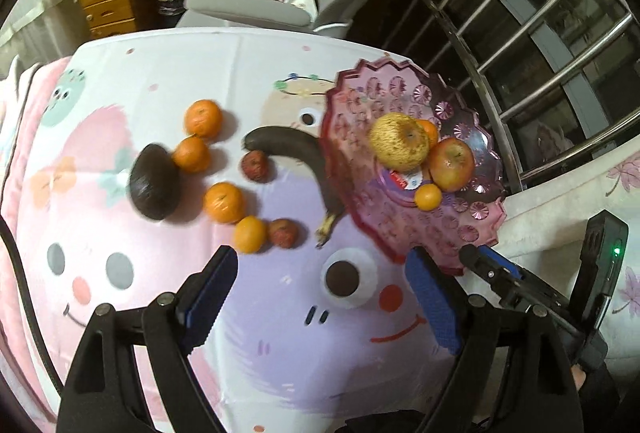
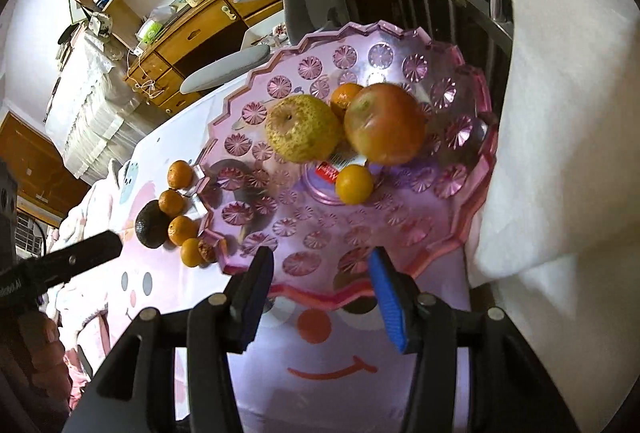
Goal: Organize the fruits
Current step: 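Withdraw both open tools from the bowl toward the table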
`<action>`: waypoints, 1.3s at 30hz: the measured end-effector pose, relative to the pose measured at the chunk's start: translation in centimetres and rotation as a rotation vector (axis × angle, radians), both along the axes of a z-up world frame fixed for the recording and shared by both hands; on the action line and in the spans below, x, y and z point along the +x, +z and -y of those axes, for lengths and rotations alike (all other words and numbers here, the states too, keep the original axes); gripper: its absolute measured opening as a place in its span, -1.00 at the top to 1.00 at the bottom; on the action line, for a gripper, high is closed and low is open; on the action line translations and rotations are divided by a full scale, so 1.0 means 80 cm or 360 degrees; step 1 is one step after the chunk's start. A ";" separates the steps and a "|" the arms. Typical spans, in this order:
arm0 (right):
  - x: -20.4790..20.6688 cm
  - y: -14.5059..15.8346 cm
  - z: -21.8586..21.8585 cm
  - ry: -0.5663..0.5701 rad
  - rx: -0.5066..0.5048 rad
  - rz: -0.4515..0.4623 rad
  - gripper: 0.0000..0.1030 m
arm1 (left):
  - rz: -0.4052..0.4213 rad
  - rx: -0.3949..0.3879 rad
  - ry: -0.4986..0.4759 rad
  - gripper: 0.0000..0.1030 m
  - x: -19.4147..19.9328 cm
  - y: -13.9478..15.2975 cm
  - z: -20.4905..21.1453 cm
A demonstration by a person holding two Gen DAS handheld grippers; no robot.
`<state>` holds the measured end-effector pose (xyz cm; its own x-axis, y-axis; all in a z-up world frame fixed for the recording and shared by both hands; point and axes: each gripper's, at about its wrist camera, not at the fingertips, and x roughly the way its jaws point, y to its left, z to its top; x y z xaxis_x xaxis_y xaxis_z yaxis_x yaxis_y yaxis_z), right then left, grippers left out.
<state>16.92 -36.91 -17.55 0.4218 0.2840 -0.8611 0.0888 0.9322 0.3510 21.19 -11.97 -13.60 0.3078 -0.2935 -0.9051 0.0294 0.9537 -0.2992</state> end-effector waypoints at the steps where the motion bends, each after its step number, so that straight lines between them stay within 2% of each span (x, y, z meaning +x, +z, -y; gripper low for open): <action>1: -0.002 0.000 -0.003 -0.0008 0.0005 -0.0008 0.03 | 0.0001 -0.0004 0.0010 -0.65 -0.005 0.000 -0.005; 8: -0.026 0.004 -0.027 -0.0112 0.0054 -0.0062 0.03 | 0.0000 -0.0023 0.0042 -0.65 -0.045 0.008 -0.058; 18: -0.066 0.001 -0.084 -0.0306 0.0152 -0.0145 0.03 | 0.0029 -0.0011 -0.0013 -0.65 -0.082 0.026 -0.139; 30: -0.097 -0.015 -0.173 -0.0491 0.0250 -0.0180 0.03 | 0.0041 0.0004 -0.0193 -0.64 -0.096 0.027 -0.228; 39: -0.109 -0.027 -0.235 -0.0523 0.0210 -0.0196 0.03 | -0.0031 0.0050 -0.0397 -0.64 -0.084 0.016 -0.260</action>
<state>8.24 -18.09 -19.68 0.4046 0.2628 -0.8759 0.4247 0.7943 0.4344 14.51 8.81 -12.31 0.2116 -0.3296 -0.9201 0.2594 0.9266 -0.2722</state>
